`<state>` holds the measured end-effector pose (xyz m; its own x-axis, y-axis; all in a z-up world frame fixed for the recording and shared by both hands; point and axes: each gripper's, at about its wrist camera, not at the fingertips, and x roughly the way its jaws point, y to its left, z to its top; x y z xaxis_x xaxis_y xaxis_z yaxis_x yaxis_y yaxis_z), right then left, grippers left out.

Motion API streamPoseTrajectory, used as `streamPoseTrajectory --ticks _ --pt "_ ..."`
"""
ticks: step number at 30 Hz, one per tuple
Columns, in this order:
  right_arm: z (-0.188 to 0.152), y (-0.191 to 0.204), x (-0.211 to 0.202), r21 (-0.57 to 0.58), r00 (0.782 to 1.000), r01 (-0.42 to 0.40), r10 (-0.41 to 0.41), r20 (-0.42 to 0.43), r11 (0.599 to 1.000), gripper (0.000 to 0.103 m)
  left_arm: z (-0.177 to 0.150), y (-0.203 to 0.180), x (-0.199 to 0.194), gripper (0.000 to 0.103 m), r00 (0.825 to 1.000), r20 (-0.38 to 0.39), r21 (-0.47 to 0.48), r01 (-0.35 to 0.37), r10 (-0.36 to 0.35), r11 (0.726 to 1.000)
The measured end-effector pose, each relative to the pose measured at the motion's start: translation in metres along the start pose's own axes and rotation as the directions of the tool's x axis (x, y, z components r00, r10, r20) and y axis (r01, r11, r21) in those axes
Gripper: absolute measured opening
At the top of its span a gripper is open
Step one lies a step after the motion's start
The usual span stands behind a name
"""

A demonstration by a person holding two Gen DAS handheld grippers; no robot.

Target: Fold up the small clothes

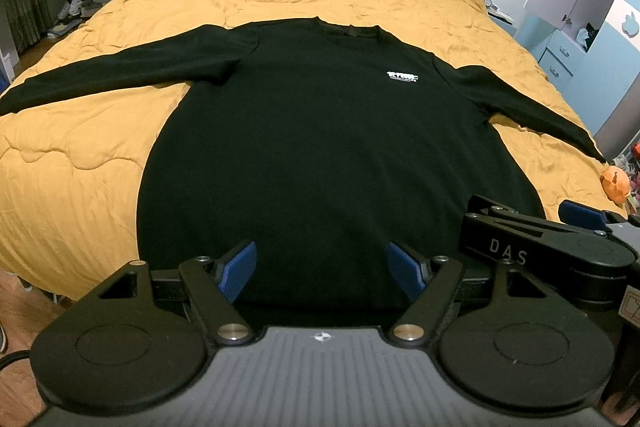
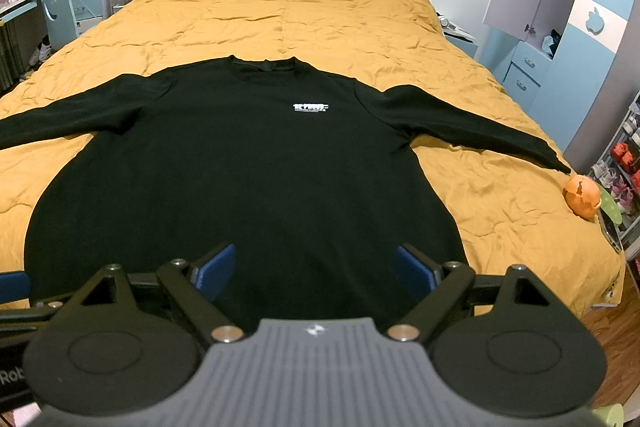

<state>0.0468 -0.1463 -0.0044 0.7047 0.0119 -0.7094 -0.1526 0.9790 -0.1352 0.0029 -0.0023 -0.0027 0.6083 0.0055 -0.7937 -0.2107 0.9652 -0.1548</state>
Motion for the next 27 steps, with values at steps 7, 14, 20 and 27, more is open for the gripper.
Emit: streamPoseTrajectory --ticks 7,14,20,27 --pt "0.0009 -0.0007 -0.0007 -0.001 1.000 0.000 0.000 0.000 1.000 0.083 0.0003 -0.0004 0.0001 0.088 1.000 -0.001 0.001 -0.001 0.001 1.000" --pt "0.0005 -0.0008 -0.0009 -0.001 1.000 0.001 -0.001 0.001 1.000 0.083 -0.0024 0.0010 0.0022 0.088 1.000 -0.001 0.002 -0.002 0.002 1.000" --pt "0.0006 -0.0004 -0.0012 -0.001 1.000 0.002 -0.002 0.001 1.000 0.083 -0.0032 0.0021 0.0032 0.088 1.000 -0.001 0.002 -0.003 0.003 1.000" --pt "0.0014 -0.0018 -0.0007 -0.002 1.000 0.001 -0.001 0.002 1.000 0.083 -0.0034 0.0021 0.0026 0.088 1.000 -0.001 -0.003 -0.007 0.007 1.000"
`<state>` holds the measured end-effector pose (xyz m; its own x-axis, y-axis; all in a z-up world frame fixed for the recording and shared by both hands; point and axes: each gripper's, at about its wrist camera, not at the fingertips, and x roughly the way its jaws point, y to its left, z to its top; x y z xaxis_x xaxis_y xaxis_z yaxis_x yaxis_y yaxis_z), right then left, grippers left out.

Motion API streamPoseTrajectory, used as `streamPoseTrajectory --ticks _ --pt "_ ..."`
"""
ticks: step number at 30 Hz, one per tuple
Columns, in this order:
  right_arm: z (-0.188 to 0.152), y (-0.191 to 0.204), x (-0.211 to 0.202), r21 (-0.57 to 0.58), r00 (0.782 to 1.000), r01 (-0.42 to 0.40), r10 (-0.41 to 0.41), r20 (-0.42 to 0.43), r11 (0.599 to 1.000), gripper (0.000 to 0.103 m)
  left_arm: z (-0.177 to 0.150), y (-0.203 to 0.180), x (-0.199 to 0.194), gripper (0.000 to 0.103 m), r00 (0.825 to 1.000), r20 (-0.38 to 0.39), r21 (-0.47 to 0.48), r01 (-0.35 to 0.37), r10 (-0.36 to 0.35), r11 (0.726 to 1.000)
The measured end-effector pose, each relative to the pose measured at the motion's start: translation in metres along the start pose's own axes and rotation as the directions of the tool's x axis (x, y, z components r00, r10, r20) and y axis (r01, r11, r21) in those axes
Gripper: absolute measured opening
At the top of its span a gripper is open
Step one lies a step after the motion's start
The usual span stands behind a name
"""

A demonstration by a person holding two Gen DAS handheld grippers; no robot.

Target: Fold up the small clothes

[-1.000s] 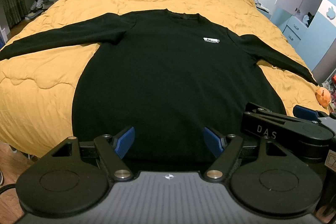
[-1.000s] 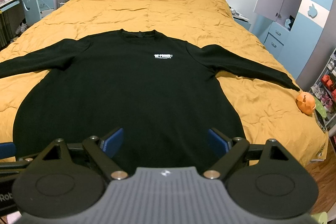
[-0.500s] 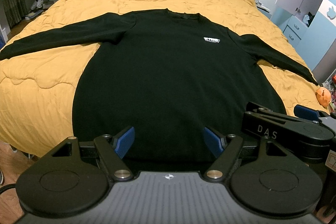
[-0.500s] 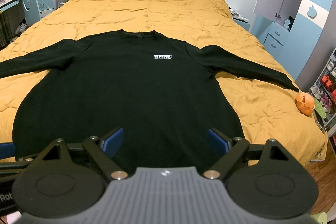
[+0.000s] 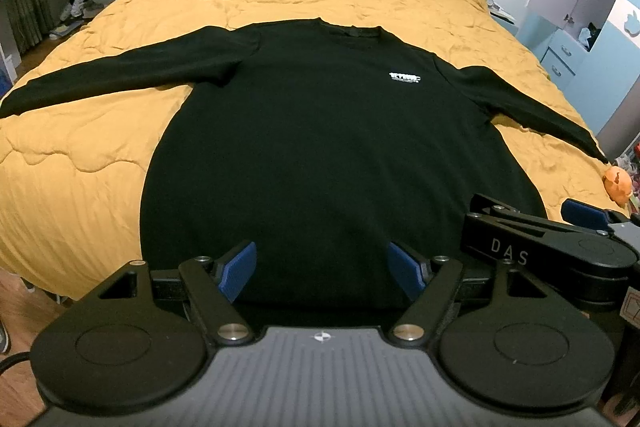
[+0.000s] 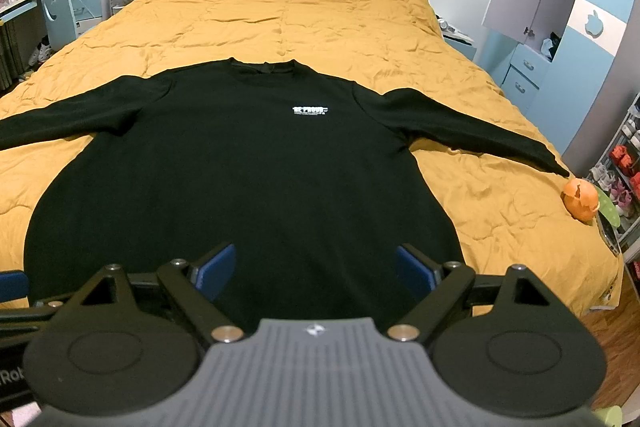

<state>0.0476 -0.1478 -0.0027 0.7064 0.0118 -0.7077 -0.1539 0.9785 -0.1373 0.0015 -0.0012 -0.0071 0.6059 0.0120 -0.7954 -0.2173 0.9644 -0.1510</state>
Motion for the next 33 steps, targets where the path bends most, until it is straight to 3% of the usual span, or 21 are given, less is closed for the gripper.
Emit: streamPoseTrajectory --ticks 33 --pt "0.0027 -0.0014 0.0025 0.002 1.000 -0.001 0.001 0.001 1.000 0.083 0.0045 0.0004 -0.0014 0.088 1.000 -0.002 0.001 0.009 -0.009 1.000"
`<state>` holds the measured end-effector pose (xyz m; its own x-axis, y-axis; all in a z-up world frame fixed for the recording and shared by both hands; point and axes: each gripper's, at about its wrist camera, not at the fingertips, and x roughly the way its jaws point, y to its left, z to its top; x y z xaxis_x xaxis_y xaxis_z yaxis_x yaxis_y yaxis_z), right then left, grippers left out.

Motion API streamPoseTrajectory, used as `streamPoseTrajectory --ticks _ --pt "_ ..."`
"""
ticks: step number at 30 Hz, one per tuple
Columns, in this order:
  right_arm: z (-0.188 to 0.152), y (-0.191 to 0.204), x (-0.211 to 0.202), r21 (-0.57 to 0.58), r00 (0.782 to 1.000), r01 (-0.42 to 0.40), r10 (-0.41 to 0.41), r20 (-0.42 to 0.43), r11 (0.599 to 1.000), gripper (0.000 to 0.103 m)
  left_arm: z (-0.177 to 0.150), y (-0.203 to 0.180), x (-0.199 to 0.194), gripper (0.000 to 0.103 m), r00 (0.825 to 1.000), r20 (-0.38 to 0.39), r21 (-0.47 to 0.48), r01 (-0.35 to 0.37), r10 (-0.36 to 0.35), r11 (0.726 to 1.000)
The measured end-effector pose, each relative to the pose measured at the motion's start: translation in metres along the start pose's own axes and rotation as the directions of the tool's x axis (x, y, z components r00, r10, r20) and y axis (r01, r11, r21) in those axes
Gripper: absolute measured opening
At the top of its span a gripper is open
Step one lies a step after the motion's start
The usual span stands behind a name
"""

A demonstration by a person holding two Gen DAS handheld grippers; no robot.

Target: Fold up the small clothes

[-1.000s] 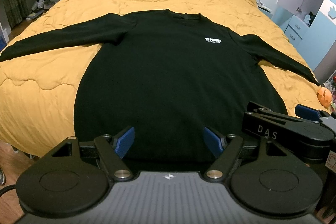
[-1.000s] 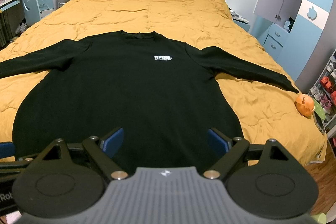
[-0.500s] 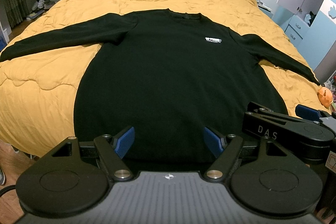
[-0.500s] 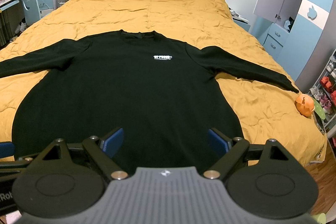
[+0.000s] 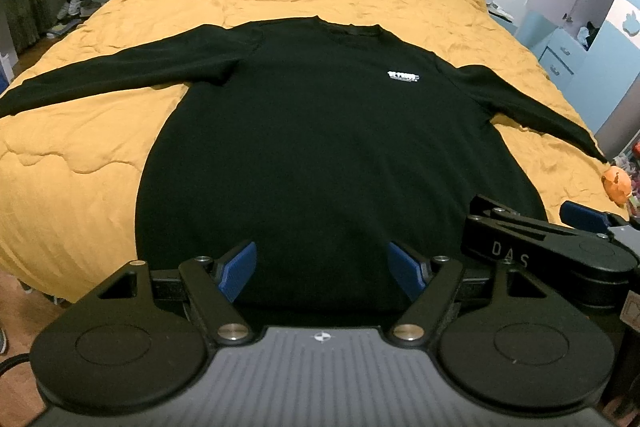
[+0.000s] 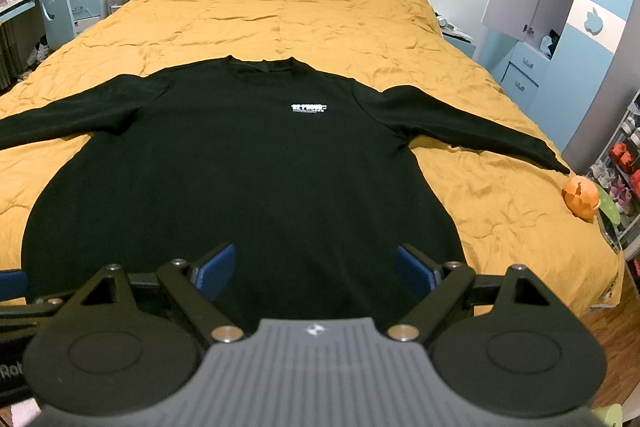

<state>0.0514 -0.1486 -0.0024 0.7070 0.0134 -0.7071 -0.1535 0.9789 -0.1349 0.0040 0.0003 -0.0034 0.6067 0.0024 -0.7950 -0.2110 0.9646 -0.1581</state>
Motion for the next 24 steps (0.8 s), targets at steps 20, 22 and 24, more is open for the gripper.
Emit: streamPoseTrajectory --ticks 20,22,24 --pt "0.054 0.099 0.036 -0.193 0.839 -0.443 0.480 0.257 0.876 0.083 0.047 0.253 0.019 0.084 0.947 0.302 -0.481 0.251 -0.111 0.840" --pt "0.061 0.124 0.053 -0.226 0.815 -0.475 0.522 0.250 0.850 0.083 0.048 0.304 0.027 0.084 0.927 0.367 -0.563 0.283 -0.072 0.777" --pt "0.067 0.151 0.071 -0.269 0.822 -0.457 0.518 0.235 0.848 0.083 0.049 0.346 0.036 0.082 0.913 0.407 -0.632 0.295 -0.017 0.716"
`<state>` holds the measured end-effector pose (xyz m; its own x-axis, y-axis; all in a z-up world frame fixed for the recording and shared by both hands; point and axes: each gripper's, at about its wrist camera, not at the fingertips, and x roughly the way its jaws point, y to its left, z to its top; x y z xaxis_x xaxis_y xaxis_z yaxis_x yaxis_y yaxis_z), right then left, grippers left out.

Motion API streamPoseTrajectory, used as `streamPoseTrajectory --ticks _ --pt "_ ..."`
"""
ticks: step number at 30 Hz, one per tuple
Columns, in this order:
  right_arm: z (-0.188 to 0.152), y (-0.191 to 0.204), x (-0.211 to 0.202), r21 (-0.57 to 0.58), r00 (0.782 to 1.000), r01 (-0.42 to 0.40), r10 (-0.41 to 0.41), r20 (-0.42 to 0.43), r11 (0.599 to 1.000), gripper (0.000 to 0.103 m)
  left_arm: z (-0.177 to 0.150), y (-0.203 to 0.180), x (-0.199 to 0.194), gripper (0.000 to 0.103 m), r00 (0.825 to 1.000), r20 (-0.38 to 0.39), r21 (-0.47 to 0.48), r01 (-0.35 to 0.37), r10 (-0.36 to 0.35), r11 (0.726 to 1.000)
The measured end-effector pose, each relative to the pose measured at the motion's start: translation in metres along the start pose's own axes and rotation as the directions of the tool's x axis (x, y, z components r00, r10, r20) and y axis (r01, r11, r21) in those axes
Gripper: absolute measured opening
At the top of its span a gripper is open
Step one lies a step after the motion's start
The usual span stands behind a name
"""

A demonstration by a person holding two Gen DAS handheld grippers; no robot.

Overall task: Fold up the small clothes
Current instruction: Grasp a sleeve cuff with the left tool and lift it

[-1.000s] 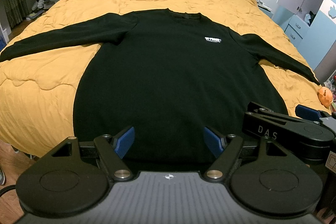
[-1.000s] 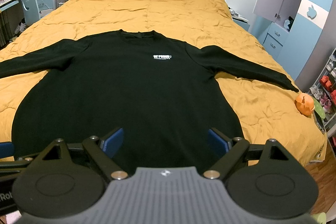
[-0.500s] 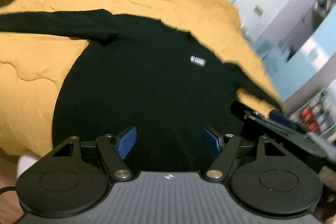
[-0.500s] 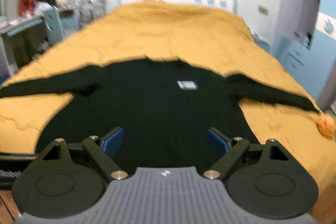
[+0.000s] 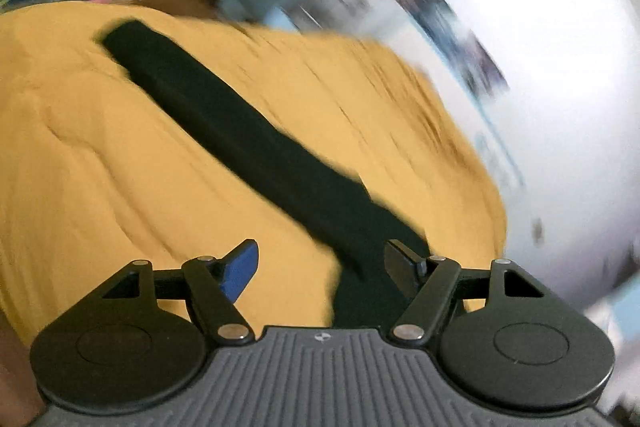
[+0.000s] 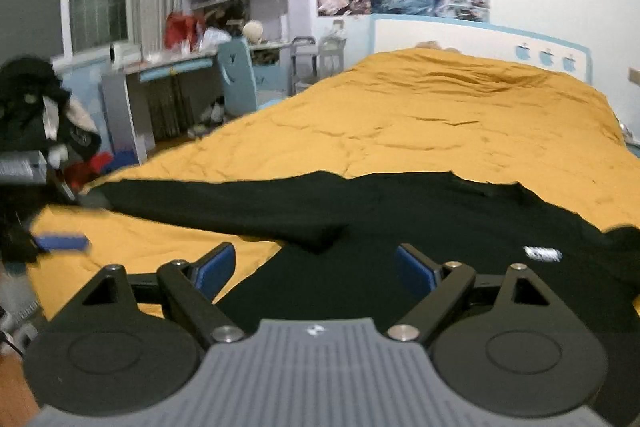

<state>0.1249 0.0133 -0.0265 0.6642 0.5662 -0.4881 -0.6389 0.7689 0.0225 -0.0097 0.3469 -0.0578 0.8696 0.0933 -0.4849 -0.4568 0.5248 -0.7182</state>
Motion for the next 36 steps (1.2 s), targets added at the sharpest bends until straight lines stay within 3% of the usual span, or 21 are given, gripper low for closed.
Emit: streamPoseTrajectory --ticks 3,5,8,13,17,20,21,22,23,24,26,29,34,36 --pt "0.005 0.024 0.049 -0.129 0.999 -0.009 0.014 0.037 0.992 0.083 0.039 0.043 0.020 0.078 0.993 0.065 -0.071 -0.093 0.098 0.993" --pt "0.005 0.037 0.073 -0.184 0.997 -0.020 0.034 0.075 0.983 0.083 0.061 0.070 0.035 0.078 0.989 0.101 -0.123 -0.098 0.111 0.987" --pt "0.008 0.048 0.119 -0.243 1.000 -0.007 0.011 0.018 0.970 0.083 0.084 0.103 0.055 0.077 0.977 0.169 -0.194 -0.098 0.132 0.976" --pt "0.008 0.061 0.169 -0.201 0.992 -0.085 0.065 -0.105 0.976 0.083 0.101 0.142 0.075 0.069 0.955 0.266 -0.343 -0.035 0.133 0.939" --pt "-0.005 0.068 0.189 -0.172 0.980 -0.135 0.105 -0.172 0.976 0.083 0.110 0.156 0.079 0.064 0.940 0.307 -0.348 -0.037 0.151 0.937" --pt "-0.014 0.070 0.196 -0.134 0.970 -0.162 0.133 -0.206 0.978 0.082 0.114 0.160 0.085 0.049 0.943 0.303 -0.327 -0.034 0.138 0.944" --pt "-0.017 0.068 0.195 -0.121 0.968 -0.162 0.133 -0.212 0.979 0.082 0.114 0.160 0.085 0.038 0.943 0.307 -0.321 -0.025 0.129 0.947" --pt "-0.019 0.067 0.196 -0.112 0.966 -0.158 0.131 -0.221 0.981 0.082 0.116 0.160 0.084 0.018 0.941 0.313 -0.322 -0.021 0.127 0.947" --pt "-0.019 0.066 0.197 -0.103 0.965 -0.155 0.128 -0.228 0.983 0.082 0.117 0.162 0.085 0.009 0.941 0.314 -0.331 -0.019 0.129 0.943" --pt "-0.020 0.065 0.198 -0.092 0.964 -0.153 0.127 -0.235 0.984 0.082 0.118 0.162 0.085 0.008 0.940 0.318 -0.343 -0.005 0.121 0.939" --pt "-0.018 0.062 0.192 -0.079 0.961 -0.154 0.131 -0.243 0.985 0.082 0.122 0.159 0.084 0.008 0.937 0.335 -0.363 0.029 0.101 0.931" --pt "-0.017 0.054 0.179 -0.084 0.966 -0.137 0.114 -0.233 0.987 0.082 0.132 0.133 0.080 0.008 0.931 0.362 -0.306 0.070 0.048 0.949" --pt "-0.022 0.016 0.147 -0.048 0.971 -0.100 0.087 -0.222 0.994 0.082 0.145 0.037 0.078 0.008 0.924 0.356 -0.123 0.194 -0.139 0.973" --pt "-0.026 -0.004 0.133 -0.023 0.974 -0.076 0.069 -0.217 0.997 0.082 0.143 -0.012 0.082 0.008 0.915 0.322 -0.033 0.267 -0.243 0.963"
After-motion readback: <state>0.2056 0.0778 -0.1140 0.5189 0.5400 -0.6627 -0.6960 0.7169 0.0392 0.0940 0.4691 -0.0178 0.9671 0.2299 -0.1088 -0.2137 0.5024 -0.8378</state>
